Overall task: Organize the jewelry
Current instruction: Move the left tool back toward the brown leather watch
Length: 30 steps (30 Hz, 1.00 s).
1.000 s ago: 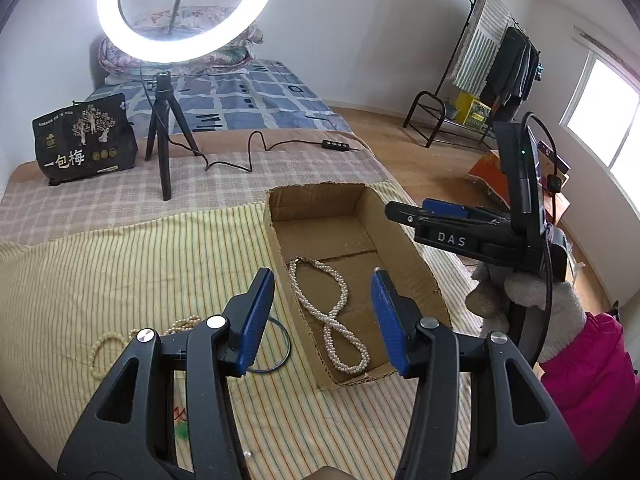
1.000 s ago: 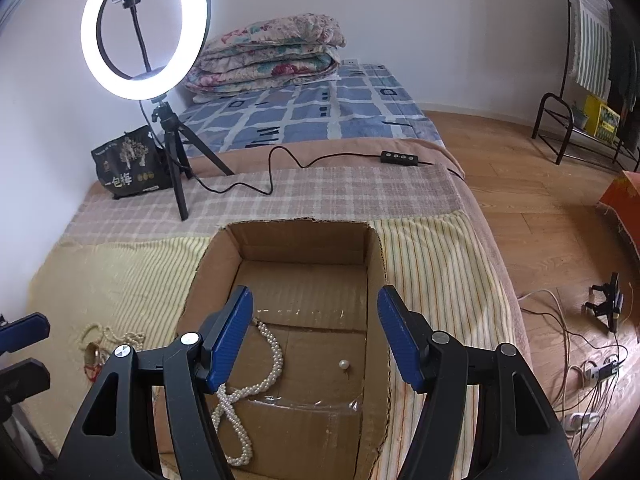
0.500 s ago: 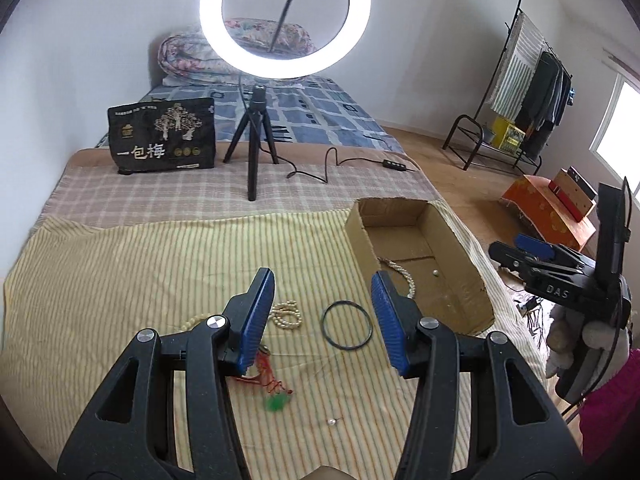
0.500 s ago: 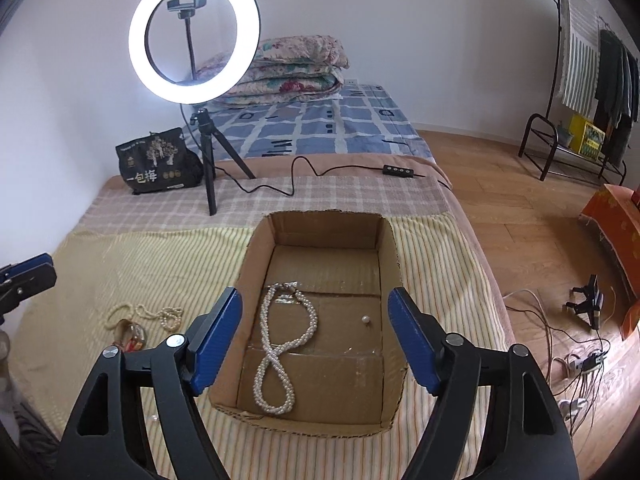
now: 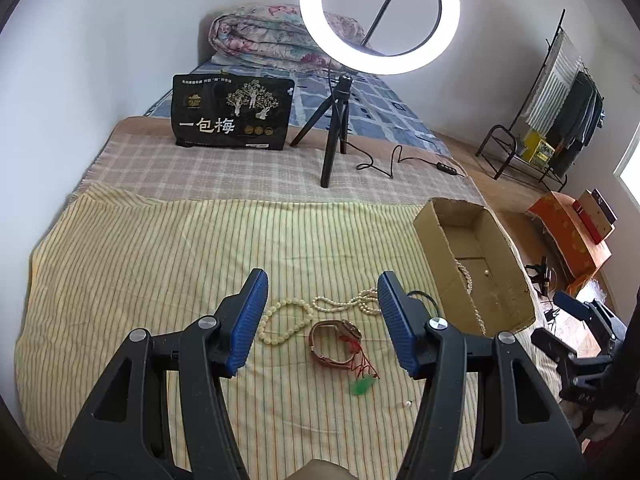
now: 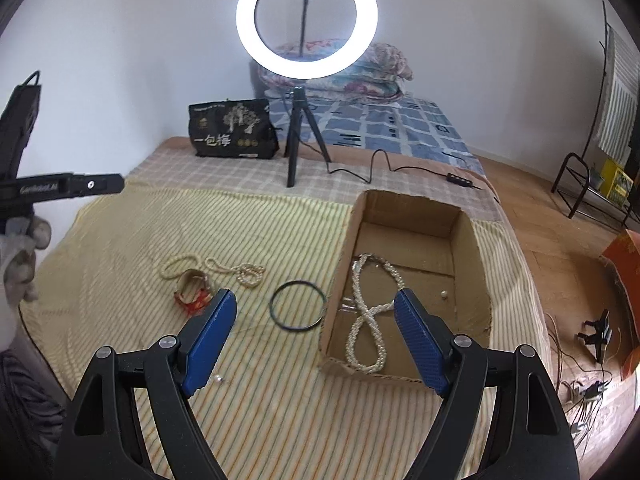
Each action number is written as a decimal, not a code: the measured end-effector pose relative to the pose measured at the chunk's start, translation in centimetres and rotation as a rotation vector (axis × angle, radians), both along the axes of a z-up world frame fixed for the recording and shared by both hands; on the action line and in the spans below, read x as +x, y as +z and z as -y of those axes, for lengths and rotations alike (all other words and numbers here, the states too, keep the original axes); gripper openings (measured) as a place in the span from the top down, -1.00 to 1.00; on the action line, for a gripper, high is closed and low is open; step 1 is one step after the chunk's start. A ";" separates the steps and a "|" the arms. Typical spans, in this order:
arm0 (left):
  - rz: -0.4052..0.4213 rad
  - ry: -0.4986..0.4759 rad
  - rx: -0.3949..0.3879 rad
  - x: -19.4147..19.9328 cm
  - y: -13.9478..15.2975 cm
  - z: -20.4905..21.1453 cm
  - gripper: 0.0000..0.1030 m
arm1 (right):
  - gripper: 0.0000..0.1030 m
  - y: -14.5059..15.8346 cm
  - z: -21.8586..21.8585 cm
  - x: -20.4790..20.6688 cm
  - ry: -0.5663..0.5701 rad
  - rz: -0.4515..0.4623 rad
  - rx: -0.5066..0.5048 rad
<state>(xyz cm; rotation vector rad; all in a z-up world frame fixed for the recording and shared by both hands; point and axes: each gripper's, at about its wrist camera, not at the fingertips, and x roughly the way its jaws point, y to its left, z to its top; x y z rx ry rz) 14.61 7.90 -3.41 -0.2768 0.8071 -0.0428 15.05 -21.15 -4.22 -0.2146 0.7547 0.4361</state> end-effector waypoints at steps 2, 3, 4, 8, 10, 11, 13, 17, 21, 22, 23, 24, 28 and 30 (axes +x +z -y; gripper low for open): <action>-0.021 -0.002 0.004 0.2 -0.8 -0.4 -0.13 | -0.57 -0.7 -1.1 -0.8 0.033 0.010 -0.026; -0.032 -0.001 0.008 0.3 -1.2 -0.5 -0.13 | -0.57 -1.1 -1.6 -1.2 0.049 0.014 -0.040; -0.041 -0.001 0.011 0.4 -1.5 -0.5 -0.13 | -0.57 -1.5 -2.1 -1.5 0.063 0.014 -0.050; -0.091 -0.015 0.019 0.8 -3.3 -0.5 -0.13 | -0.57 -3.0 -3.1 -2.7 0.114 -0.012 -0.049; -0.122 -0.021 0.014 1.0 -4.3 -0.4 -0.13 | -0.57 -4.0 -3.4 -3.2 0.141 -0.041 -0.043; -0.136 -0.029 0.006 1.1 -4.9 -0.4 -0.13 | -0.57 -4.6 -3.6 -3.4 0.153 -0.058 -0.044; -0.160 -0.040 -0.003 1.2 -5.9 -0.4 -0.13 | -0.57 -5.7 -4.0 -3.6 0.183 -0.094 -0.055; -0.197 -0.059 -0.017 1.7 -7.3 0.1 -0.09 | -0.56 -7.7 -5.0 -3.4 0.226 -0.161 -0.050; -0.250 -0.066 -0.061 2.3 -8.8 0.2 0.14 | -0.56 -8.8 -6.6 -3.2 0.268 -0.180 -0.043; -0.260 -0.065 -0.070 2.5 -9.1 0.2 0.16 | -0.56 -9.0 -7.1 -3.1 0.279 -0.183 -0.040; -0.266 -0.065 -0.071 2.6 -9.3 0.3 0.19 | -0.56 -9.2 -7.6 -3.0 0.285 -0.186 -0.041; -0.271 -0.066 -0.070 2.6 -9.5 0.4 0.24 | -0.55 -9.5 -8.1 -2.8 0.291 -0.188 -0.043; -0.293 -0.090 -0.077 3.0 -10.3 1.0 0.36 | -0.55 -10.4 -9.5 -2.2 0.314 -0.210 -0.050; -0.305 -0.094 -0.087 3.3 -10.7 1.2 0.36 | -0.55 -10.8 -9.9 -2.1 0.319 -0.216 -0.056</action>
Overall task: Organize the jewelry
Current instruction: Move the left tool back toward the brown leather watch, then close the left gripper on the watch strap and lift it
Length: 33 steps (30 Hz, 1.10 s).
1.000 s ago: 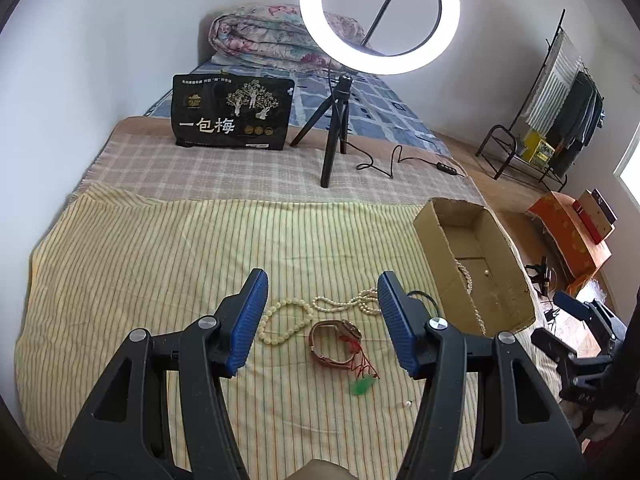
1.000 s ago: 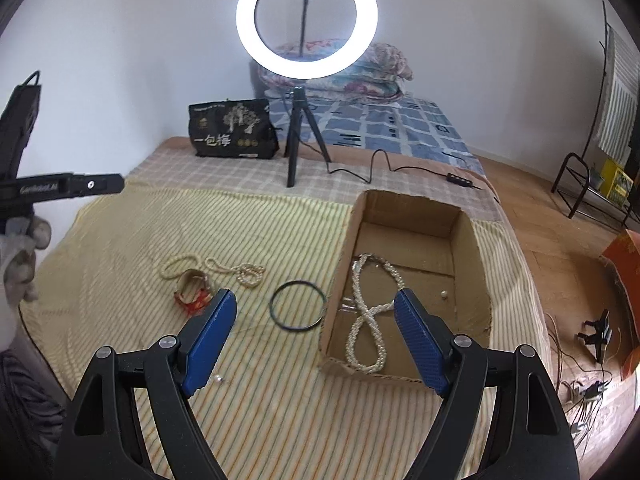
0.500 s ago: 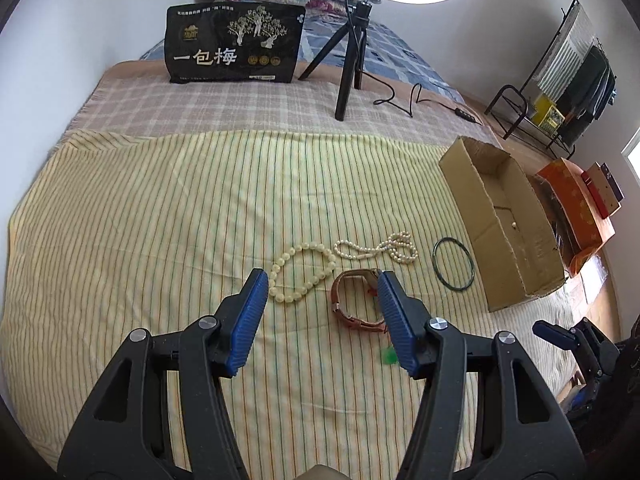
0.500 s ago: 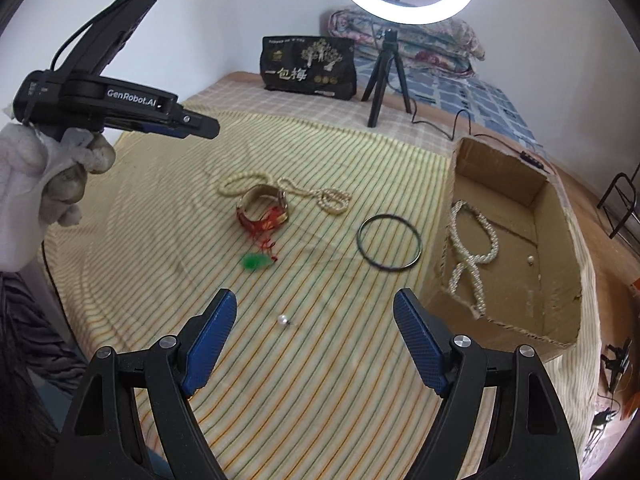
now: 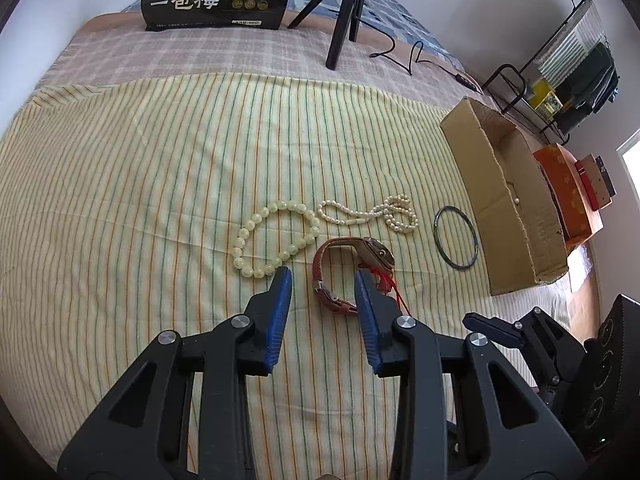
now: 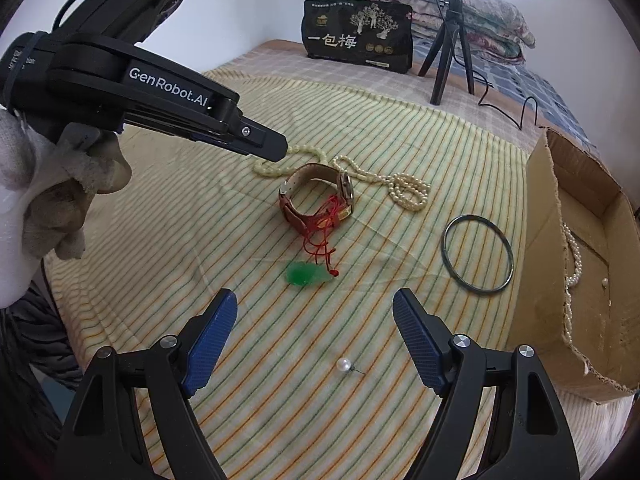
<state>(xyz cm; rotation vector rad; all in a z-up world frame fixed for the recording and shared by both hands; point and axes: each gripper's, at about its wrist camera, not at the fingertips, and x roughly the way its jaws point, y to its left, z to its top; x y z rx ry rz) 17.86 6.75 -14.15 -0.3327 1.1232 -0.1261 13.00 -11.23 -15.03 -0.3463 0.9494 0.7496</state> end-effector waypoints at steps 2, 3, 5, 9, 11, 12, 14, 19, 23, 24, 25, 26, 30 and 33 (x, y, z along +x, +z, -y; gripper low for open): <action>-0.015 -0.004 -0.005 0.3 -0.5 0.2 0.36 | -0.55 -0.4 -0.2 0.2 -0.003 -0.004 -0.004; -0.022 -0.004 -0.006 0.5 -0.7 0.3 0.36 | -0.55 -0.6 -0.3 0.4 -0.008 -0.004 -0.007; -0.035 -0.004 -0.010 0.8 -1.1 0.4 0.39 | -0.55 -0.9 -0.3 0.7 -0.021 -0.012 -0.004; -0.056 0.002 -0.012 1.3 -1.8 0.5 0.39 | -0.47 -1.1 -0.4 1.0 -0.017 -0.020 0.005; -0.065 0.010 0.000 1.5 -2.1 0.5 0.40 | -0.47 -1.2 -0.7 1.0 -0.012 -0.015 -0.001; -0.071 0.013 0.003 1.7 -2.3 0.5 0.40 | -0.47 -1.3 -0.8 1.0 -0.012 -0.014 -0.003; -0.083 0.019 -0.001 1.9 -2.8 0.4 0.41 | -0.46 -1.3 -1.1 1.2 -0.010 -0.020 0.003; -0.102 0.027 0.012 2.4 -3.6 0.5 0.54 | -0.40 -1.4 -1.6 1.4 -0.003 -0.018 0.000; -0.105 0.031 0.013 2.8 -3.8 0.6 0.54 | -0.37 -1.7 -1.8 1.9 -0.008 -0.031 0.002; -0.106 0.031 0.013 2.9 -3.8 0.7 0.54 | -0.34 -1.9 -1.8 2.0 -0.008 -0.037 0.003; -0.107 0.029 0.016 3.0 -3.9 0.7 0.54 | -0.28 -2.0 -1.8 2.1 -0.005 -0.041 0.002; -0.107 0.029 0.020 3.0 -3.9 0.8 0.55 | -0.24 -2.2 -1.9 2.2 -0.004 -0.047 -0.003; -0.111 0.027 0.026 3.3 -4.2 1.0 0.55 | -0.19 -2.6 -2.3 2.3 0.004 -0.035 -0.025; -0.111 0.025 0.029 3.4 -4.2 1.1 0.57 | -0.11 -2.7 -2.7 1.9 0.016 -0.015 -0.049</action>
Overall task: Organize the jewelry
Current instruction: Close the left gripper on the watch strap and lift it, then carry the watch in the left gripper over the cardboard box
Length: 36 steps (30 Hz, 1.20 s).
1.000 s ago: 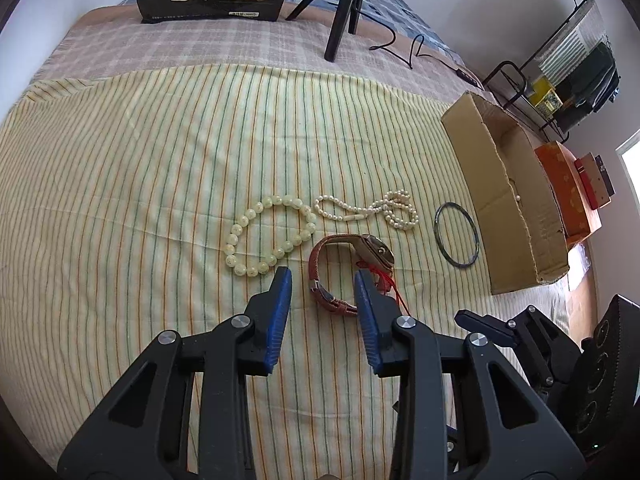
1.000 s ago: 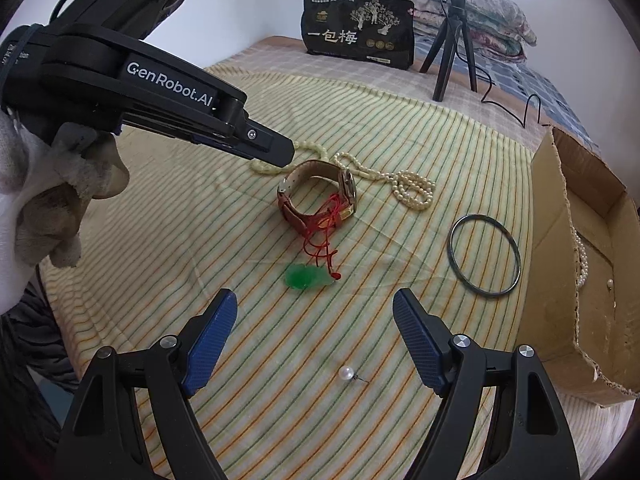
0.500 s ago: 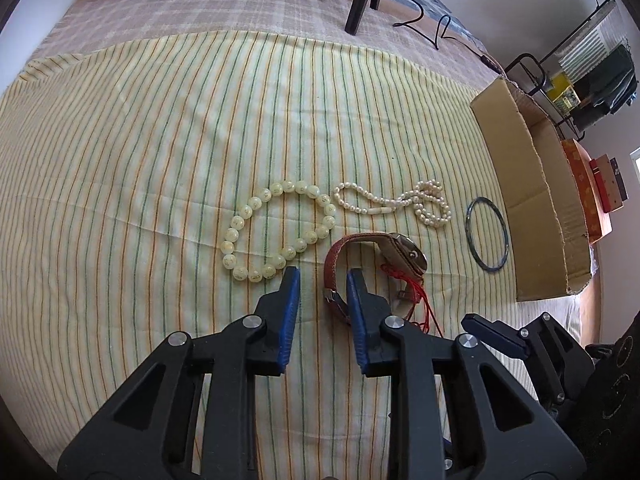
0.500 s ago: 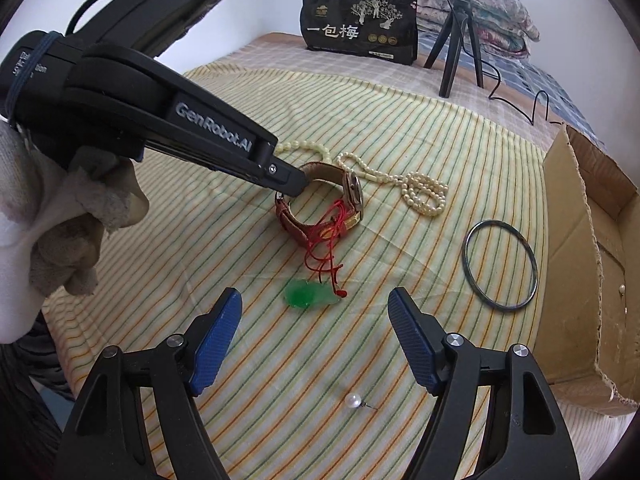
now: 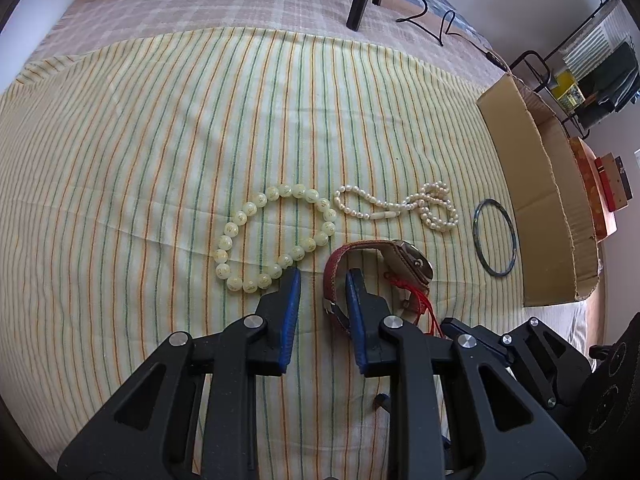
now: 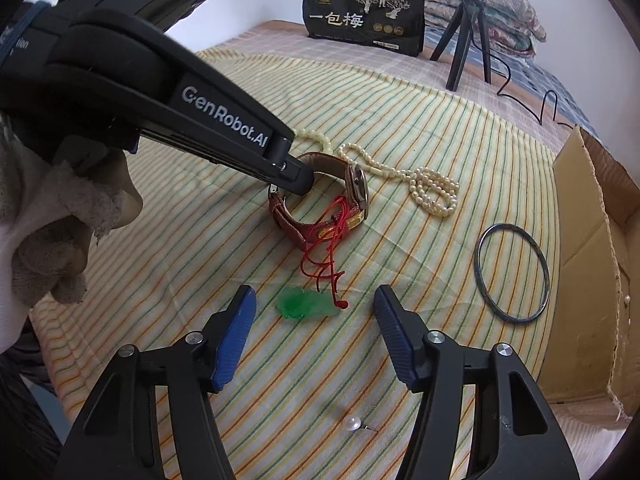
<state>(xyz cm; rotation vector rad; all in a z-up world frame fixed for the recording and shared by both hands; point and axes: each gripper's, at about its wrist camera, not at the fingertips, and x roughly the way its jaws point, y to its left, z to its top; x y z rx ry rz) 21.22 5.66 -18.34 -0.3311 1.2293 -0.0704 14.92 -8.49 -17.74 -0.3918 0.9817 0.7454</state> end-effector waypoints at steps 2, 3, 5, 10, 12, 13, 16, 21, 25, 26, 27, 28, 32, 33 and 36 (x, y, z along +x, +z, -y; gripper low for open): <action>-0.003 -0.003 0.003 0.1 -0.1 0.1 0.58 | -0.01 0.0 -0.1 -0.1 0.009 0.005 -0.006; -0.003 -0.003 0.003 0.1 -0.1 0.1 0.58 | 0.07 0.0 -0.1 -0.1 0.010 0.003 -0.006; -0.003 -0.003 0.005 0.1 -0.1 0.1 0.58 | 0.19 0.0 0.0 0.0 0.011 -0.001 -0.005; 0.003 -0.002 0.005 0.1 -0.2 0.1 0.83 | 0.39 0.2 0.7 0.4 -0.006 -0.045 0.036; 0.008 -0.002 0.004 0.0 -0.1 0.1 0.88 | 0.40 0.3 0.9 0.5 -0.009 -0.053 0.044; 0.012 -0.003 0.006 -0.1 0.0 0.2 0.88 | 0.40 0.3 1.0 0.5 -0.010 -0.052 0.046; 0.020 -0.001 0.006 -0.3 0.2 0.2 0.93 | 0.40 0.5 1.2 0.4 -0.010 -0.051 0.049; 0.038 0.014 0.011 -0.8 1.0 -0.3 0.93 | 0.40 1.0 1.5 0.3 -0.009 -0.035 0.055; 0.061 0.024 0.008 -1.2 1.8 -0.8 0.93 | 0.40 2.1 1.9 0.2 -0.017 -0.014 0.074; 0.072 0.025 0.010 -1.4 2.2 -0.8 0.93 | 0.40 2.3 2.0 0.2 -0.019 -0.008 0.079; 0.081 0.027 0.010 -1.5 2.5 -0.8 0.93 | 0.40 2.6 2.1 0.1 -0.021 -0.002 0.085; 0.092 0.028 0.009 -1.6 2.9 -0.8 0.93 | 0.40 3.0 2.2 0.1 -0.024 0.006 0.090; 0.136 0.035 0.004 -1.9 4.5 -0.8 0.93 | 0.40 4.2 2.6 0.3 -0.033 0.036 0.105; 0.150 0.034 -0.001 -2.0 5.1 -0.8 0.93 | 0.40 4.6 2.7 0.3 -0.036 0.046 0.110; 0.184 0.029 -0.004 -2.1 6.5 -0.4 0.93 | 0.40 5.8 3.2 0.3 -0.046 0.074 0.130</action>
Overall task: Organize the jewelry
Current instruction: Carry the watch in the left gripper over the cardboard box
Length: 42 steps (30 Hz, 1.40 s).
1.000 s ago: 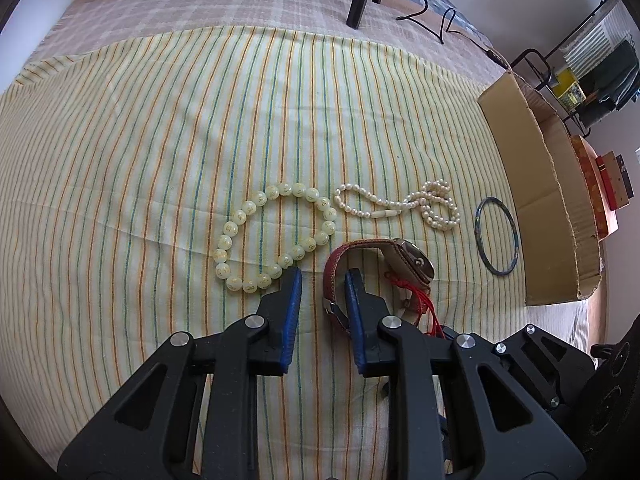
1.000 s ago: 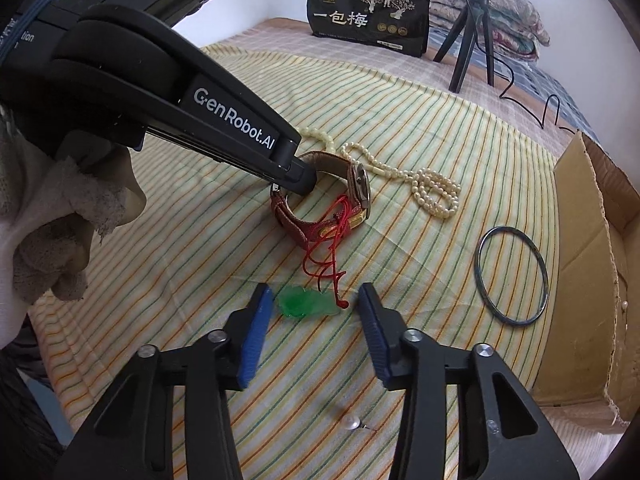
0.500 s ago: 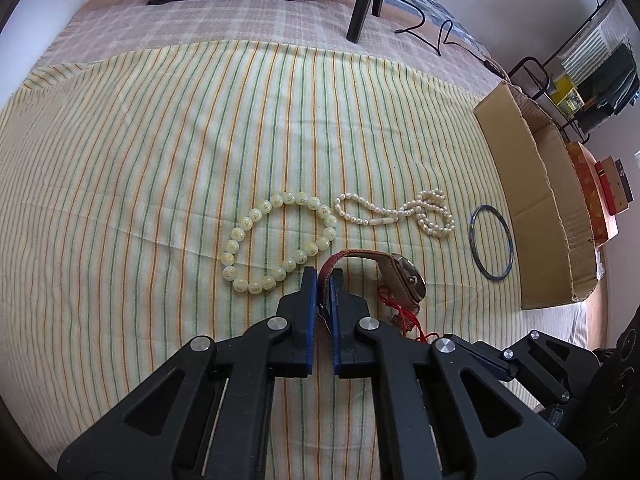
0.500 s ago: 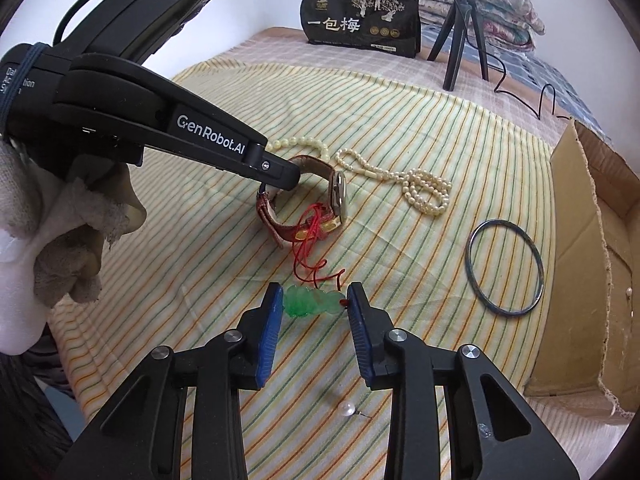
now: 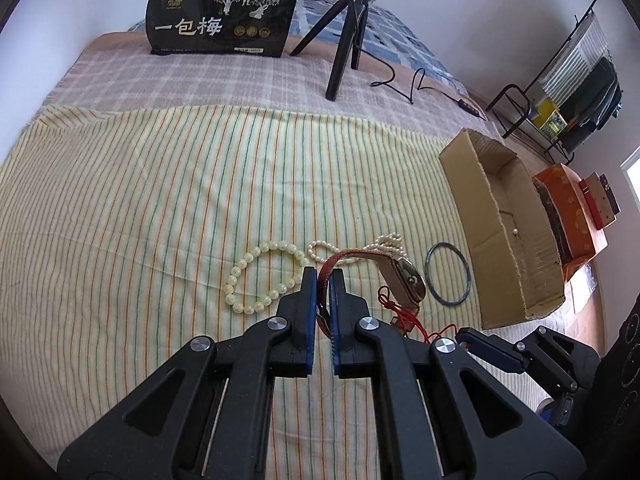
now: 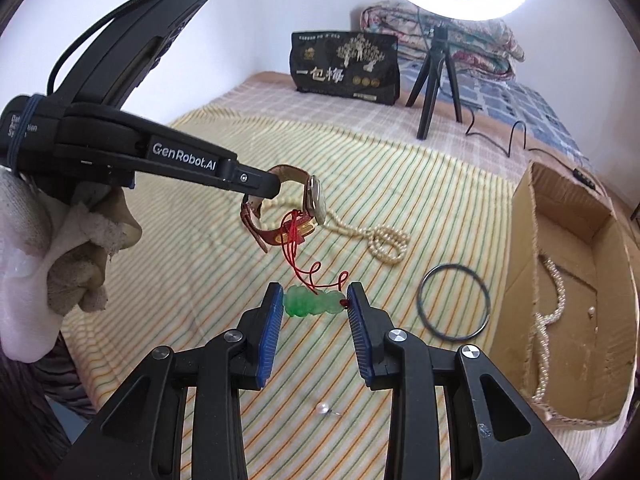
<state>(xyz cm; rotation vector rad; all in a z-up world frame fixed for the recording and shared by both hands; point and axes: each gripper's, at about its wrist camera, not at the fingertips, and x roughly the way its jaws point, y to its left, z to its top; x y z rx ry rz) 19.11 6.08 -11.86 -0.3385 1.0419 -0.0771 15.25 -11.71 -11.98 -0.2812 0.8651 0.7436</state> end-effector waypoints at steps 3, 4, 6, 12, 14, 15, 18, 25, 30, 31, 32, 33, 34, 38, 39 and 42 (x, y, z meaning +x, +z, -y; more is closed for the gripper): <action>0.023 -0.009 -0.015 -0.2 1.1 0.5 0.93 | 0.40 1.2 0.6 0.3 -0.011 0.025 0.021; 0.028 -0.013 -0.017 -0.2 1.3 0.7 0.93 | 0.40 1.6 0.8 0.3 -0.014 0.032 0.027; 0.037 -0.022 -0.018 -0.1 1.7 1.2 0.93 | 0.40 2.2 1.2 0.6 -0.022 0.045 0.035; 0.046 -0.043 -0.020 0.1 2.2 2.8 0.93 | 0.40 3.6 3.2 1.5 -0.073 0.077 0.056; 0.048 -0.047 -0.021 0.3 2.2 3.3 0.93 | 0.40 4.1 4.1 1.8 -0.097 0.088 0.066; 0.048 -0.050 -0.023 0.4 2.3 3.5 0.93 | 0.40 4.4 4.5 2.0 -0.109 0.092 0.071; 0.052 -0.057 -0.035 0.8 2.5 4.1 0.93 | 0.40 5.1 5.9 2.5 -0.141 0.107 0.080; 0.079 -0.096 -0.084 2.3 4.2 7.4 0.93 | 0.40 6.8 8.7 3.6 -0.207 0.140 0.103; 0.095 -0.128 -0.114 3.7 5.4 10.4 0.93 | 0.40 7.9 11.0 4.2 -0.257 0.158 0.123; 0.101 -0.134 -0.113 3.9 5.6 10.9 0.93 | 0.40 8.1 11.5 4.3 -0.266 0.162 0.128; 0.109 -0.138 -0.110 4.2 5.9 11.4 0.93 | 0.40 8.3 12.0 4.3 -0.274 0.166 0.132; 0.115 -0.142 -0.107 4.4 6.1 11.9 0.93 | 0.40 8.5 12.5 4.3 -0.283 0.170 0.135; 0.120 -0.146 -0.104 4.6 6.4 12.3 0.93 | 0.40 8.6 12.9 4.4 -0.292 0.174 0.138; 0.124 -0.154 -0.101 5.7 6.6 13.6 0.93 | 0.40 9.1 14.8 4.6 -0.330 0.180 0.149; 0.123 -0.156 -0.096 6.0 6.6 13.9 0.93 | 0.40 9.2 15.3 4.6 -0.338 0.180 0.151; 0.116 -0.159 -0.081 7.1 6.4 15.0 0.93 | 0.40 9.2 16.3 4.8 -0.355 0.172 0.154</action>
